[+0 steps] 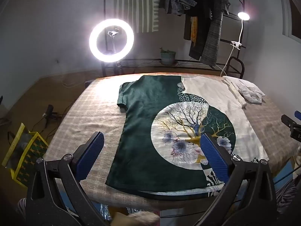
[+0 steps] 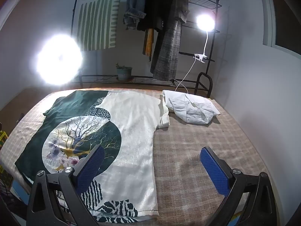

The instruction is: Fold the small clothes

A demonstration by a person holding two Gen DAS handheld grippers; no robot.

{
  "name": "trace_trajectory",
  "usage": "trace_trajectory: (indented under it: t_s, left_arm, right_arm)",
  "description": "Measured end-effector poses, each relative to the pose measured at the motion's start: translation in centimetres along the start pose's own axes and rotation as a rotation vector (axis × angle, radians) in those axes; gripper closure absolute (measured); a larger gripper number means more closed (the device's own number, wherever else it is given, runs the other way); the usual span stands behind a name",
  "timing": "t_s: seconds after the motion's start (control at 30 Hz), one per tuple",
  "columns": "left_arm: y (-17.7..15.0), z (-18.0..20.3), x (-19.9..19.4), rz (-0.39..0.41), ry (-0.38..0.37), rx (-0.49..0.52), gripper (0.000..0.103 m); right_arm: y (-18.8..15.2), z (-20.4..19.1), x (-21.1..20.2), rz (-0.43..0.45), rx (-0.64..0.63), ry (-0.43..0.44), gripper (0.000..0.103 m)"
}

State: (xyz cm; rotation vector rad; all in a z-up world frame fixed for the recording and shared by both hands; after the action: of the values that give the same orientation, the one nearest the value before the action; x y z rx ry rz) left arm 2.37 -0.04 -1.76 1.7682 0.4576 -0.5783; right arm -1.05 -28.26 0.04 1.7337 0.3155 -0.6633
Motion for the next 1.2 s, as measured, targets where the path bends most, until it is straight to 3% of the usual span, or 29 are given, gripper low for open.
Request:
trace_trajectory:
  t_s: [0.2, 1.2]
  left_arm:
    - [0.3, -0.9, -0.4, 0.011, -0.01, -0.042, 0.0]
    - [0.8, -0.2, -1.6, 0.032, 0.019, 0.002, 0.0]
  right_arm:
    - [0.1, -0.1, -0.2, -0.004, 0.01, 0.008, 0.0]
    - [0.3, -0.3, -0.5, -0.002, 0.019, 0.015, 0.0]
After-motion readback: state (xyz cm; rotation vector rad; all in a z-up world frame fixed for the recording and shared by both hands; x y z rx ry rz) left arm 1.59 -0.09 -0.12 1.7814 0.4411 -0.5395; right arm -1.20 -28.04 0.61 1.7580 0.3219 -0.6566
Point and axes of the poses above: each gripper's, at about its wrist camera, not at the fingertips, and x roughly the way its jaws point, z to its right, y to its top, the point moved 3 cm from there along x, roughly the way its jaws point, and after that the axes turned 15 degrees about x, right-handed, at the moved point
